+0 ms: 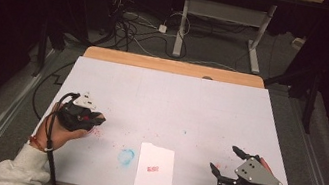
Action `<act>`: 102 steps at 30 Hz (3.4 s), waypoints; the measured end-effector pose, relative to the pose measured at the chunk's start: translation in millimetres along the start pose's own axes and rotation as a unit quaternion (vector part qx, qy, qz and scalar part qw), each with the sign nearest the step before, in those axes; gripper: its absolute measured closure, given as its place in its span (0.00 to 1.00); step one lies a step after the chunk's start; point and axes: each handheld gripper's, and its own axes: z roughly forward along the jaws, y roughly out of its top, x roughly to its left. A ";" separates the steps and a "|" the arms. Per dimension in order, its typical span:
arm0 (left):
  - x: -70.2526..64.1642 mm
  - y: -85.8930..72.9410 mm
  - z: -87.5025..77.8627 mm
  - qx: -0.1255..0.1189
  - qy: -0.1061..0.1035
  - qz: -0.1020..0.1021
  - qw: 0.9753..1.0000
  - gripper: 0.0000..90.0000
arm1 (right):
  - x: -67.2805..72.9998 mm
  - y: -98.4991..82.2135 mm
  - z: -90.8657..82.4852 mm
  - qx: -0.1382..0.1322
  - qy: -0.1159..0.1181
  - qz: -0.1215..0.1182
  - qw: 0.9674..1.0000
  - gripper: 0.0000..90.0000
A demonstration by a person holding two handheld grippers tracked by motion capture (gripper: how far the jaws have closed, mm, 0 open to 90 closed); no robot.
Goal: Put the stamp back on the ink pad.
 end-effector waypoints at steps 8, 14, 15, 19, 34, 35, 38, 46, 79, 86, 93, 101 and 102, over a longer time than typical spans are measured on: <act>18.9 -17.0 2.9 0.025 0.011 -0.031 0.999 0.82 | 0.2 -0.3 0.9 0.001 -0.001 -0.001 1.000 0.21; 30.1 -26.2 8.1 0.050 0.021 -0.052 0.997 0.82 | 1.0 -0.7 1.3 0.005 -0.001 -0.007 1.000 0.21; 31.9 -27.8 9.8 0.056 0.023 -0.054 0.997 0.82 | 1.2 -0.9 1.6 0.006 0.000 -0.007 1.000 0.21; 38.3 -32.7 15.1 0.068 0.026 -0.064 0.995 0.82 | 2.9 -1.2 2.6 0.012 0.002 -0.014 1.000 0.21; 43.5 -35.4 20.9 0.079 0.019 -0.077 0.994 0.79 | 2.7 -2.5 1.8 0.017 0.003 -0.017 1.000 0.21; 43.8 -35.4 20.7 0.080 0.018 -0.081 0.993 0.77 | 2.6 -2.6 1.5 0.017 0.004 -0.017 1.000 0.21; 42.8 -33.9 18.2 0.078 0.025 -0.084 0.993 0.70 | 2.1 -2.9 1.2 0.017 0.006 -0.014 1.000 0.21; 38.8 -28.9 7.0 0.041 0.047 -0.082 0.995 0.58 | 1.6 -3.1 0.6 0.016 0.007 -0.011 1.000 0.21; -7.0 -6.1 -19.5 -0.189 0.114 -0.017 0.975 0.25 | 3.2 -2.6 0.2 0.010 0.007 -0.012 1.000 0.21; -18.4 -1.4 -19.8 -0.213 0.120 -0.009 0.970 0.21 | 3.4 -2.4 -0.4 0.006 0.005 -0.008 1.000 0.21; -35.6 5.2 -17.4 -0.223 0.128 0.025 0.966 0.20 | 4.2 -3.0 -1.0 0.004 0.002 -0.002 1.000 0.21; -59.8 8.2 -11.2 -0.223 0.122 0.058 0.965 0.20 | 7.3 -4.9 -1.6 0.002 -0.002 -0.001 1.000 0.21; -62.1 8.4 -10.4 -0.220 0.124 0.064 0.965 0.20 | 7.9 -4.7 -2.0 0.000 -0.004 0.000 1.000 0.21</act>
